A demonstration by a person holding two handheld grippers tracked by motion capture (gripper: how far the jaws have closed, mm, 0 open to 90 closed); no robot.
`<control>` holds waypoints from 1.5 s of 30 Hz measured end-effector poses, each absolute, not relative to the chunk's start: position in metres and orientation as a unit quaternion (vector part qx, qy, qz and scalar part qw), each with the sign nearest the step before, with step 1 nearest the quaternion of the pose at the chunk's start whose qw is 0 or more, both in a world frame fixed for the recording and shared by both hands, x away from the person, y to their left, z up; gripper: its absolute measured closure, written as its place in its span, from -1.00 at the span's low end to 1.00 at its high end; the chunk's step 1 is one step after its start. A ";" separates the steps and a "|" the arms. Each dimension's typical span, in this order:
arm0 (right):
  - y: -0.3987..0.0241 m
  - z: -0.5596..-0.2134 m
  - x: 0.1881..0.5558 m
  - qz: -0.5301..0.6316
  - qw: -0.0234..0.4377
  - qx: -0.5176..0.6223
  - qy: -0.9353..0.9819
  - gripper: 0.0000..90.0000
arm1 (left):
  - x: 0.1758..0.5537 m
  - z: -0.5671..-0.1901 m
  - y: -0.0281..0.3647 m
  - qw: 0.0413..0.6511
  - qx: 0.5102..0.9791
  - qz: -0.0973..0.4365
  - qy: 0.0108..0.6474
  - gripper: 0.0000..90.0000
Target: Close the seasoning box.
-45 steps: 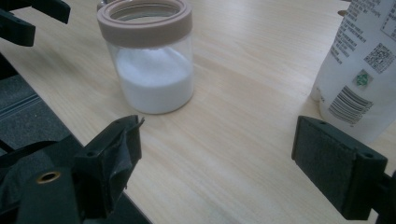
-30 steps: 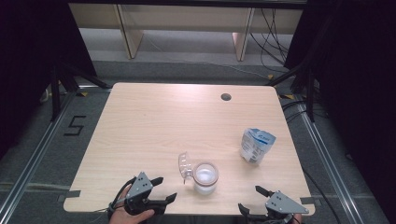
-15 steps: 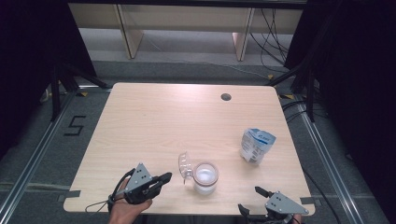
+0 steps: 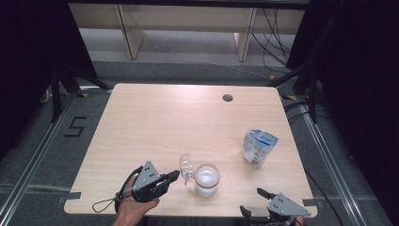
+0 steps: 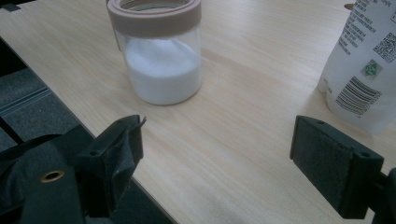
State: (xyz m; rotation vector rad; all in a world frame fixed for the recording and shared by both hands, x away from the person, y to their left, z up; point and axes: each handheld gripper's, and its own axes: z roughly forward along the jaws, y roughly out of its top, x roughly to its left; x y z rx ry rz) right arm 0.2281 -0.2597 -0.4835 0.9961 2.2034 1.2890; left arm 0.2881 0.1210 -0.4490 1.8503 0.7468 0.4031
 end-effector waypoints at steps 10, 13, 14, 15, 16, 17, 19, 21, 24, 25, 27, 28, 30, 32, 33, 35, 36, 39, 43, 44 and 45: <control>-0.260 -0.483 0.228 0.461 0.197 0.357 0.788 -0.60 | 0.290 -0.445 0.117 0.528 0.774 0.161 0.310 0.99; -0.259 -0.483 0.228 0.461 0.197 0.357 0.788 -0.60 | 0.291 -0.445 0.115 0.532 0.773 0.158 0.306 0.99; -0.259 -0.483 0.228 0.461 0.197 0.357 0.788 -0.59 | 0.291 -0.444 0.114 0.527 0.775 0.160 0.309 0.99; -0.259 -0.483 0.228 0.461 0.197 0.357 0.788 -0.59 | 0.291 -0.444 0.114 0.528 0.775 0.159 0.308 0.99; -0.259 -0.483 0.228 0.461 0.197 0.357 0.788 -0.59 | 0.291 -0.444 0.113 0.530 0.774 0.159 0.306 0.99; -0.259 -0.483 0.228 0.461 0.197 0.357 0.788 -0.59 | 0.291 -0.444 0.112 0.530 0.775 0.159 0.306 0.99; -0.260 -0.483 0.228 0.460 0.205 0.351 0.789 -0.59 | 0.292 -0.443 0.111 0.528 0.777 0.159 0.304 0.99; -0.259 -0.484 0.228 0.463 0.196 0.356 0.788 -0.59 | 0.292 -0.442 0.110 0.530 0.776 0.159 0.304 0.99; -0.259 -0.483 0.227 0.462 0.197 0.357 0.788 -0.59 | 0.292 -0.442 0.110 0.529 0.776 0.159 0.303 0.99; -0.259 -0.484 0.228 0.462 0.198 0.355 0.788 -0.59 | 0.292 -0.442 0.110 0.530 0.775 0.158 0.306 0.99; -0.258 -0.484 0.228 0.465 0.194 0.355 0.787 -0.59 | 0.292 -0.441 0.110 0.530 0.776 0.159 0.302 0.99; -0.259 -0.484 0.228 0.463 0.196 0.356 0.788 -0.59 | 0.292 -0.441 0.109 0.531 0.777 0.159 0.300 0.99; -0.259 -0.483 0.227 0.462 0.197 0.356 0.788 -0.59 | 0.292 -0.440 0.109 0.531 0.776 0.160 0.300 0.99; -0.259 -0.483 0.227 0.460 0.197 0.355 0.789 -0.59 | 0.293 -0.440 0.108 0.536 0.774 0.158 0.298 0.99; -0.258 -0.484 0.228 0.460 0.198 0.355 0.789 -0.59 | 0.292 -0.440 0.108 0.535 0.774 0.159 0.298 0.99; -0.258 -0.484 0.228 0.460 0.198 0.354 0.789 -0.59 | 0.292 -0.440 0.107 0.536 0.772 0.156 0.302 0.99; -0.258 -0.483 0.227 0.460 0.197 0.355 0.789 -0.59 | 0.292 -0.439 0.107 0.536 0.773 0.158 0.299 0.99; -0.258 -0.484 0.228 0.460 0.198 0.355 0.789 -0.59 | 0.292 -0.438 0.107 0.531 0.777 0.161 0.297 0.99; -0.257 -0.483 0.225 0.459 0.191 0.366 0.787 -0.59 | 0.292 -0.438 0.105 0.536 0.776 0.159 0.292 0.99; -0.257 -0.483 0.225 0.458 0.191 0.366 0.787 -0.59 | 0.292 -0.438 0.104 0.536 0.776 0.158 0.293 0.99; -0.257 -0.483 0.225 0.459 0.191 0.366 0.787 -0.59 | 0.292 -0.438 0.104 0.537 0.775 0.158 0.293 0.99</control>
